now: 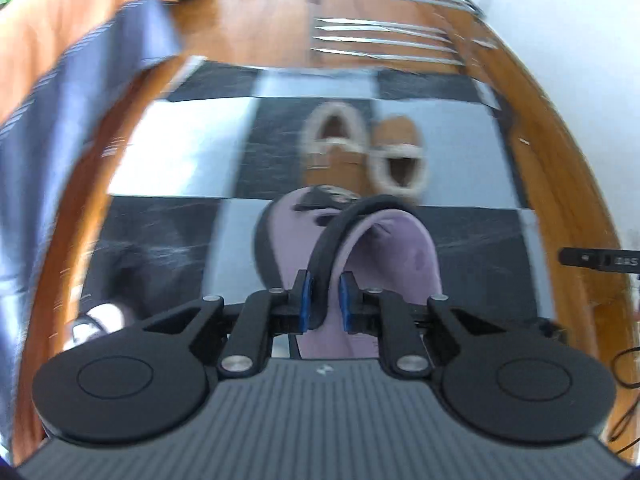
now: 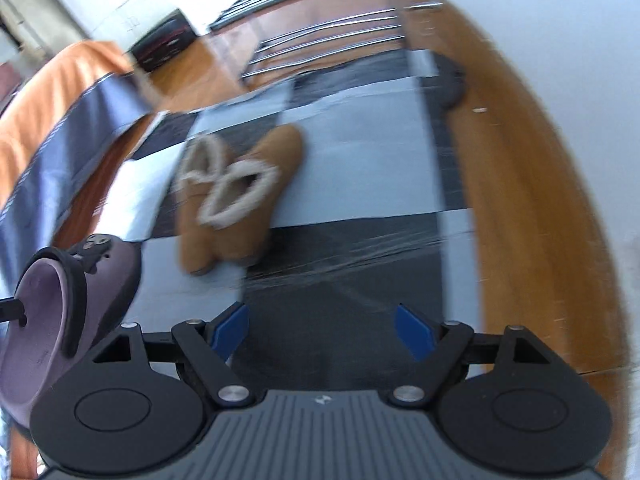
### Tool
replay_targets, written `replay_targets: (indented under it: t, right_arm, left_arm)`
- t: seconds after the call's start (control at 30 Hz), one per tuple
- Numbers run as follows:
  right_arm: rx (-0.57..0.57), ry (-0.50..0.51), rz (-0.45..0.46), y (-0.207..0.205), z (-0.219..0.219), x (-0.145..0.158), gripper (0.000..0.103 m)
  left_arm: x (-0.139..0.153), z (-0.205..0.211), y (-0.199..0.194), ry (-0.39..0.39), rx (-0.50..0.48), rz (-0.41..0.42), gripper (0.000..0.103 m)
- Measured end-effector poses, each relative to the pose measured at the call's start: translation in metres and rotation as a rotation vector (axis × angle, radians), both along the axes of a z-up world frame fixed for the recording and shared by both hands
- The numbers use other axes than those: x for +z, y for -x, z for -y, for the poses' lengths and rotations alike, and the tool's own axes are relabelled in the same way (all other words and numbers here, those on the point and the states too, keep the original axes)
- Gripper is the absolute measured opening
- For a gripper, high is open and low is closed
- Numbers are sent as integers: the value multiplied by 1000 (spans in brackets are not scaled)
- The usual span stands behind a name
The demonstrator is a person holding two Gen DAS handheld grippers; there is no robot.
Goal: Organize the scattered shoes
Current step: 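Carry the lavender clog with the left tool and set it beside the lavender slide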
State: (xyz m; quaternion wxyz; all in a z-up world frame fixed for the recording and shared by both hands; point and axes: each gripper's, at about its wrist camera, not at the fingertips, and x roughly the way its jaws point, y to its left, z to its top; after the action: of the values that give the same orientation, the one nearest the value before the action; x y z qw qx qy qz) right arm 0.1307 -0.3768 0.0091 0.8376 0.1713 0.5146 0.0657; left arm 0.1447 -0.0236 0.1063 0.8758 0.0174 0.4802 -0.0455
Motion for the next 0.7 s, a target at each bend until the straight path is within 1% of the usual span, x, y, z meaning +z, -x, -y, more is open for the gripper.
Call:
replay_targets:
  t: [0.03, 0.07, 0.1, 0.13, 0.17, 0.2, 0.23, 0.27, 0.3, 0.37, 0.4, 0.47, 0.53, 0.6, 0.63, 0.7]
  right_arm:
    - [13, -11, -3, 0, -9, 1, 82]
    - [43, -33, -11, 1, -29, 1, 82]
    - [58, -44, -19, 1, -41, 1, 82]
    - [67, -51, -25, 1, -48, 1, 82]
    - [90, -69, -37, 1, -66, 0, 82]
    - [113, -85, -49, 1, -84, -1, 82]
    - [132, -95, -58, 0, -98, -2, 82]
    - [155, -104, -66, 0, -114, -3, 82]
    - [186, -110, -69, -2, -134, -3, 82]
    - [224, -112, -67, -4, -165, -3, 82]
    - [249, -115, -66, -7, -184, -2, 82]
    - [284, -119, -65, -11, -217, 0, 82]
    - [318, -109, -65, -15, -251, 1, 82]
    - [357, -95, -73, -18, -285, 0, 82]
    - [371, -91, -77, -19, -295, -1, 82]
    - [439, -53, -87, -23, -335, -3, 82]
  left_arm:
    - [-5, -23, 2, 21, 39, 10, 15]
    - [-10, -35, 0, 32, 56, 14, 15]
    - [-25, -63, -2, 55, 86, 19, 16]
    - [-42, -84, -3, 72, 105, 8, 16]
    - [-53, -93, -4, 82, 118, -5, 17]
    - [-76, -117, -2, 117, 195, -58, 17]
    - [-92, -135, 1, 159, 258, -102, 17]
    - [-98, -144, 5, 187, 283, -116, 11]
    - [-102, -154, 16, 207, 313, -111, 13]
    - [-105, -160, 32, 214, 265, -135, 14]
    - [-103, -161, 44, 209, 232, -133, 17]
    - [-100, -162, 58, 177, 203, -123, 18]
    - [-94, -162, 69, 174, 171, -113, 18]
    - [-90, -170, 77, 202, 170, -93, 18]
    - [-86, -176, 82, 220, 175, -68, 18]
    - [-78, -183, 94, 211, 175, -40, 17]
